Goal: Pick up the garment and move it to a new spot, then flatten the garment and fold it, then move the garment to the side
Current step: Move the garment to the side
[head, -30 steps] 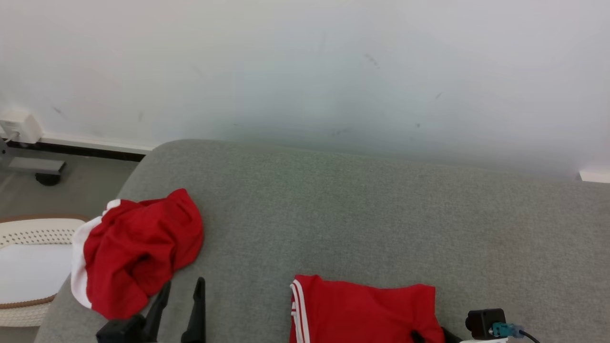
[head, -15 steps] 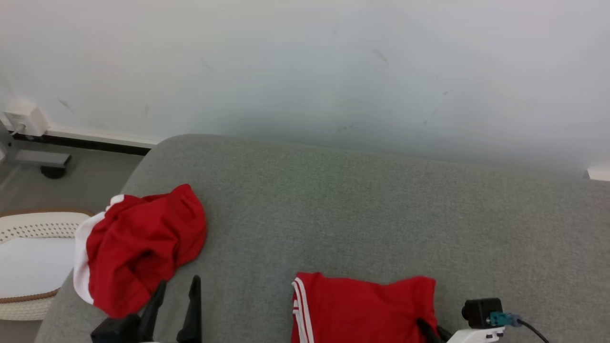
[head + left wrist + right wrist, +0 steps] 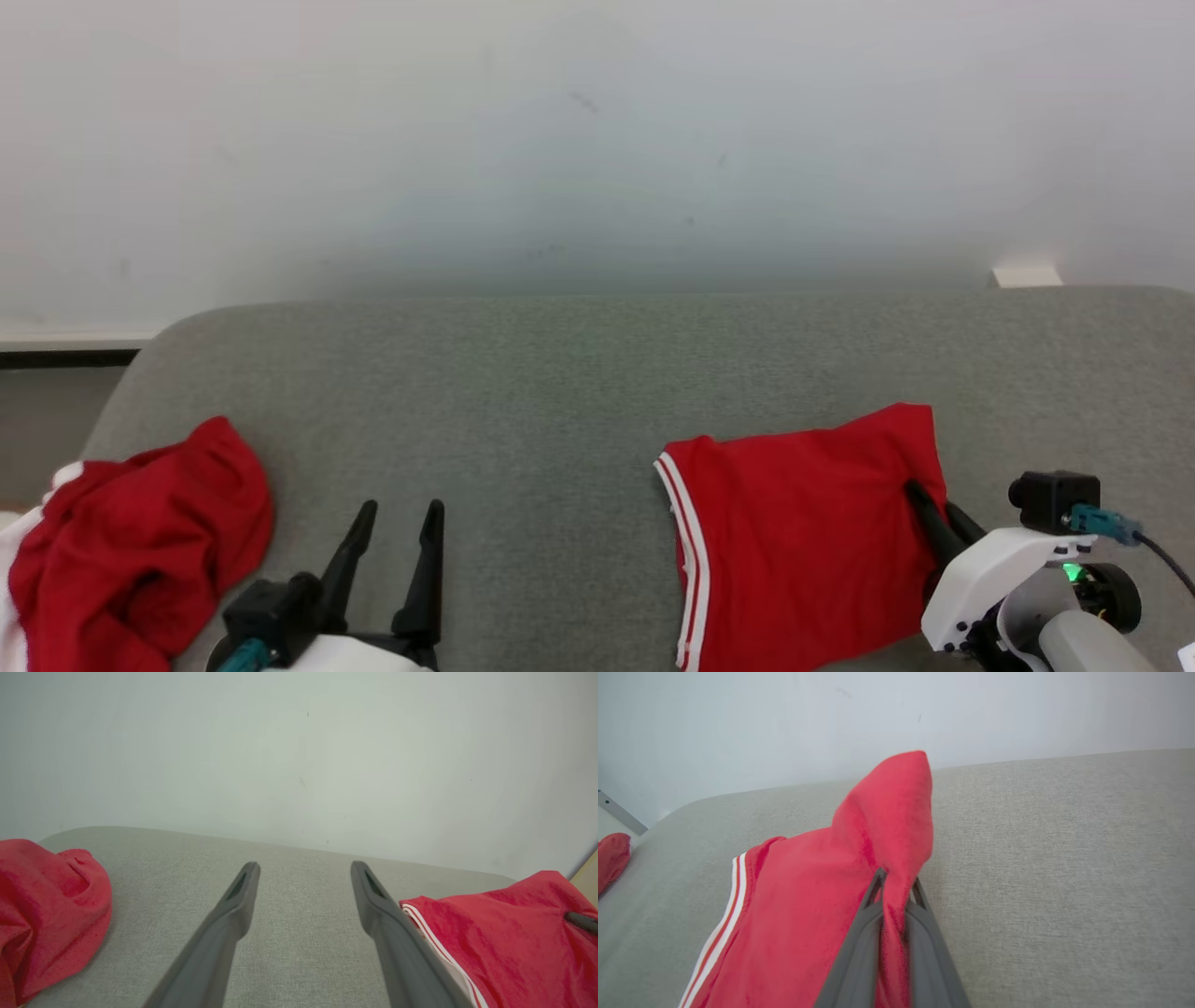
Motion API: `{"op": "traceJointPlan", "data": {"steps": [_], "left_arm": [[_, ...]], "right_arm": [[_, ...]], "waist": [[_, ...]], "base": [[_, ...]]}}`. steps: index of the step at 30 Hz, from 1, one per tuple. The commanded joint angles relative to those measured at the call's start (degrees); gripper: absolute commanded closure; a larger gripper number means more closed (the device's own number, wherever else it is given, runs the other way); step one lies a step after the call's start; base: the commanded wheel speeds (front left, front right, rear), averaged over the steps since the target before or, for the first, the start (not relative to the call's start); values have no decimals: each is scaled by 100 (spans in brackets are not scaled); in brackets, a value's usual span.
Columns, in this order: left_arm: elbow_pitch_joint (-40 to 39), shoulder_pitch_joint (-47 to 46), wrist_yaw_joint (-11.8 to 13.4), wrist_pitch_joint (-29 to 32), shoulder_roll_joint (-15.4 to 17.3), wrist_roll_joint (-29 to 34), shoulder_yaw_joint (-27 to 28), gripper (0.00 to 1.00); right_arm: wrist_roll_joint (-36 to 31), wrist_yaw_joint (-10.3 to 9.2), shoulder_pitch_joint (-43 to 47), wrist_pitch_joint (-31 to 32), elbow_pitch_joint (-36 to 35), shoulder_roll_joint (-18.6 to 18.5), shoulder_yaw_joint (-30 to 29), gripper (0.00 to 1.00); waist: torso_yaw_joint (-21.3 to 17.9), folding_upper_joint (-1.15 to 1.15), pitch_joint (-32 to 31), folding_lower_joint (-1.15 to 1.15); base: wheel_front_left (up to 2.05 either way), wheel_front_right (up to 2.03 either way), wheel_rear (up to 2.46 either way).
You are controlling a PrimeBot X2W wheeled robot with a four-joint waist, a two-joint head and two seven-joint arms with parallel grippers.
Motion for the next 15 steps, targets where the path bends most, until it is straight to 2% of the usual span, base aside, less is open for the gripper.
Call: {"op": "traceJointPlan", "data": {"steps": [1, 7, 15], "left_arm": [[-11, -55, 7, 3, 17, 4, -31, 0], [-6, -131, 6, 3, 0, -8, -310, 0], [31, -290, 7, 2, -6, 27, -712, 0]], "right_arm": [[-32, -14, -92, -46, -34, -70, -64, 100], [-79, -14, -57, -72, -124, -215, -332, 100], [-101, -14, 78, -63, -307, -230, -608, 100]], "waist": [[-408, 0, 16, 0], [-1314, 0, 111, 0], [-1794, 0, 274, 0]], "base": [[0, 0, 0], [0, 0, 0], [0, 0, 0]]}}
